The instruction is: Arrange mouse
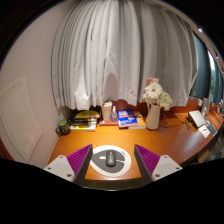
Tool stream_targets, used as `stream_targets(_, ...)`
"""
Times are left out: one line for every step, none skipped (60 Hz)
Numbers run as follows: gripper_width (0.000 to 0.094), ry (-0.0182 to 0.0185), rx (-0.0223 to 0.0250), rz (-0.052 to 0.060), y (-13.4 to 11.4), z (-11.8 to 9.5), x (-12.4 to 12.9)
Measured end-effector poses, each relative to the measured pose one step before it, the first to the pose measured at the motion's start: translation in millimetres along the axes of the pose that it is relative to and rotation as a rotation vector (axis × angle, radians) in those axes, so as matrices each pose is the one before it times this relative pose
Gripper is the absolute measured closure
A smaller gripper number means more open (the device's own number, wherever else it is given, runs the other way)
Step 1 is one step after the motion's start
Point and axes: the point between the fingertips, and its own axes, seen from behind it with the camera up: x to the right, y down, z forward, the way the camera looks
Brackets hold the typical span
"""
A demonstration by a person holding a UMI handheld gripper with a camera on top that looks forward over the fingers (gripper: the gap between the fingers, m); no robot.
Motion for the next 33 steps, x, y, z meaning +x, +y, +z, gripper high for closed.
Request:
stream_targets(0.0105,0.00022,0.00256,-0.0016,0.46,-3.46,0.20)
stream_targets(0.0104,0.00069,0.00223,-0.0016,0.67,-3.49,0.19)
stream_targets(0.0105,0.00103,0.00133,-0.0003,1.12,-2.92,0.04)
stream_targets(0.0105,0.00236,0.00613,0.0019,4.33,-2.41,-1.23)
stream_targets(0.0105,-0.00161,-0.00396,-0.0015,0.68,-2.16,0.42)
stream_targets(0.0105,-0.00113,-0.00221,-0.0015,1.36,-2.09,-0.48)
stream_targets(0.0106,-0.00106,-0.00141,-0.0014,1.46,-1.86,-0.29)
stream_targets(0.0103,-0.00119,-0.00045,-0.0009,1.44,-1.88,-0.32)
stream_targets(0.0104,-0.00109,0.00072,-0.0004,1.22,-1.32,-0.44)
stream_targets(0.0105,-0.00140,0.00031,-0.0002,1.38,-1.24,-0.58)
stream_targets(0.0103,-0.00126,-0.00131,0.0003,1.88,-1.29,-0.48)
stream_targets(0.0103,-0.00213,-0.00229,0.0007,1.96,-1.55,-0.57)
stream_targets(0.0104,-0.00014,0.00226,0.0012,4.08,-0.71,-1.04)
stream_targets(0.0104,-0.00307,-0.00356,0.0006,1.38,-2.93,0.31)
stream_targets(0.0105,-0.00211,-0.00188,-0.0005,1.44,-1.61,-0.35)
stream_targets(0.0103,-0.00128,-0.00120,-0.0006,0.90,-0.95,-0.27)
stream_targets(0.0104,-0.00098,-0.00064,0.0005,0.90,-1.02,-0.05)
stream_targets(0.0104,-0.00045,-0.00091,0.0016,1.15,-1.09,0.02)
stream_targets(0.0104,-0.00045,-0.00045,0.0013,0.74,-0.93,-0.04)
stream_targets(0.0102,-0.00036,0.00009,0.0005,0.74,-0.87,-0.07)
stream_targets(0.0102,-0.00107,0.00059,0.0015,0.36,-0.91,-0.07)
stream_targets(0.0101,0.00042,0.00247,0.0033,1.38,-0.25,-0.40)
stream_targets(0.0102,-0.00017,0.00080,0.0034,0.34,-0.81,0.17)
stream_targets(0.0103,-0.00015,-0.00029,0.0030,0.84,-0.71,-0.01)
stream_targets(0.0103,-0.00081,-0.00227,0.0025,0.85,-0.63,0.05)
stream_targets(0.0103,-0.00080,-0.00263,0.0025,0.79,-0.26,-0.26)
stream_targets(0.0103,-0.00050,-0.00115,0.0026,0.89,-0.66,-0.25)
stream_targets(0.0104,0.00087,0.00081,0.0008,0.83,-1.00,0.21)
stream_targets(0.0102,0.00187,-0.00049,0.0001,0.41,-0.31,0.21)
stream_targets(0.0102,0.00244,-0.00228,-0.0009,0.40,-0.41,0.50)
stream_targets(0.0103,0.00309,-0.00182,-0.0019,0.63,-0.35,0.68)
stream_targets(0.0103,0.00365,-0.00127,-0.0022,0.59,-0.22,0.81)
stream_targets(0.0104,0.00348,-0.00093,-0.0021,0.70,-0.53,0.69)
